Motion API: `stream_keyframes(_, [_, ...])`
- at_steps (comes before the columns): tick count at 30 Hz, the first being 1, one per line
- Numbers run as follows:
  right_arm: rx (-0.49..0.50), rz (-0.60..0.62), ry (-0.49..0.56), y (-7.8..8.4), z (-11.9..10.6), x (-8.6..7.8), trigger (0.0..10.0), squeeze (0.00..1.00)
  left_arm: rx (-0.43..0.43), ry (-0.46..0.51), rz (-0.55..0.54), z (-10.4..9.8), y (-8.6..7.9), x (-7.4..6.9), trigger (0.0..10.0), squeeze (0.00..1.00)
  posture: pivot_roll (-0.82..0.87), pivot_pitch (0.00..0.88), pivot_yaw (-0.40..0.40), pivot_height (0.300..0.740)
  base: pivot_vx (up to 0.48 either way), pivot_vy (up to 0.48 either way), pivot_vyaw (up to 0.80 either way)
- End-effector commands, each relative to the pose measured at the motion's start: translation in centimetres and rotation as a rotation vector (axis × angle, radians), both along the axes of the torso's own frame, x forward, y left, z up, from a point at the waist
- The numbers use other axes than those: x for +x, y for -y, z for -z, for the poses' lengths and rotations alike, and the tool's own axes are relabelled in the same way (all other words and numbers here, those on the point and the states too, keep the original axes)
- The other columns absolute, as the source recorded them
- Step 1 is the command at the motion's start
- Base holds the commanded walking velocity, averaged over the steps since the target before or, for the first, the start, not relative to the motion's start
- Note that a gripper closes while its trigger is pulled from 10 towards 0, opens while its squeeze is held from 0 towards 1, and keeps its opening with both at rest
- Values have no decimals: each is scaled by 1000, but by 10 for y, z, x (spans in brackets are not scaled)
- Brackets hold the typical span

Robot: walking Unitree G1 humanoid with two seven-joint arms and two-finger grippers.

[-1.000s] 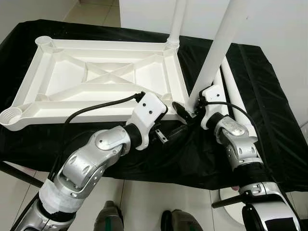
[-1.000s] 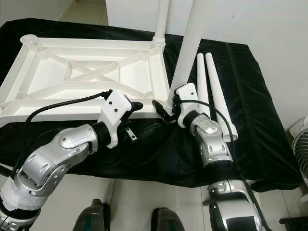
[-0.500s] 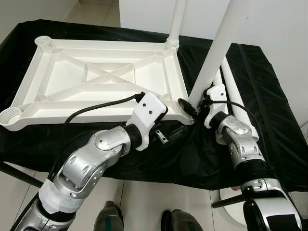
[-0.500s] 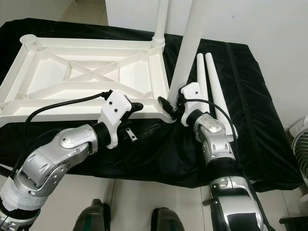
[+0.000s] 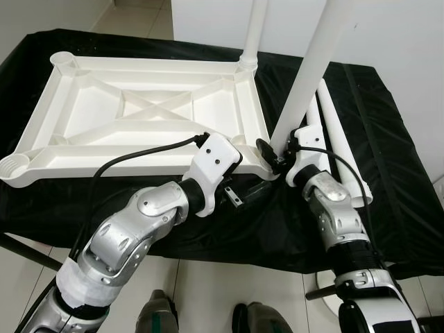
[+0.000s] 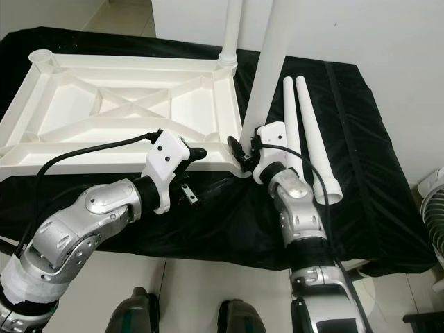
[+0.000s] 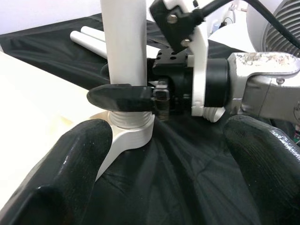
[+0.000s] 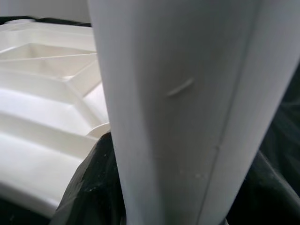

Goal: Building children table

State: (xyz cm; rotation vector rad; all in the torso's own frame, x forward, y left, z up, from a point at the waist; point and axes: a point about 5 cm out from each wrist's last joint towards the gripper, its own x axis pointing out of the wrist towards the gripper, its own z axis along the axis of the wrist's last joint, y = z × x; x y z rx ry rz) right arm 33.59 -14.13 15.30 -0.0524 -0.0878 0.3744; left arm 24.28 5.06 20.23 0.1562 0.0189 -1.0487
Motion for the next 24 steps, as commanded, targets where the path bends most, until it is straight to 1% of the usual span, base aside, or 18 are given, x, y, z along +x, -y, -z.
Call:
stream_keyframes(1, [-9,31,-38,0,6,-1,10000,0,10,-10,65,1,4,-3,10000,0,102,66,-19,740,0,0,0])
stream_keyframes(5, [-1,67,-34,-7,5,-6,10000,0,8,-11,66,2,4,-3,10000,0,99,64,-27,740,0,0,0])
stream_keyframes(6, [5,134,-38,-13,5,-12,10000,0,8,-12,65,2,4,-4,10000,0,100,62,-32,740,0,0,0])
stream_keyframes(8, [7,151,-40,-14,4,-14,10000,0,8,-12,65,2,4,-4,10000,0,100,62,-32,740,0,0,0])
stream_keyframes(9, [17,211,-48,-17,5,-17,10000,0,6,-13,63,2,5,-4,10000,0,100,60,-35,740,0,0,0])
stream_keyframes(10, [17,211,-48,-17,5,-17,10000,0,6,-13,63,2,5,-4,10000,0,100,60,-35,740,0,0,0])
stream_keyframes(11, [6,261,-50,-17,6,-19,10000,0,4,-13,63,3,5,-4,10000,0,101,59,-38,740,0,0,0])
stream_keyframes(12, [22,352,-62,-17,8,-22,10000,0,2,-14,62,3,5,-5,10000,0,102,59,-41,740,0,0,0])
stream_keyframes(13, [22,352,-62,-17,8,-22,10000,0,2,-14,62,3,5,-5,10000,0,102,59,-41,740,0,0,0])
stream_keyframes(16, [34,430,-82,-17,9,-26,10000,0,1,-15,63,3,5,-5,10000,0,102,59,-41,740,0,0,0])
stream_keyframes(20, [41,422,-87,-24,10,-29,10000,0,1,-16,61,3,5,-5,10000,0,104,61,-43,740,0,0,0])
stream_keyframes(21, [53,402,-86,-26,10,-30,10000,0,1,-16,61,3,5,-5,10000,0,103,62,-43,740,0,0,0])
stream_keyframes(24, [56,407,-85,-24,8,-30,10000,0,2,-17,62,3,5,-5,10000,0,103,62,-43,740,0,0,0])
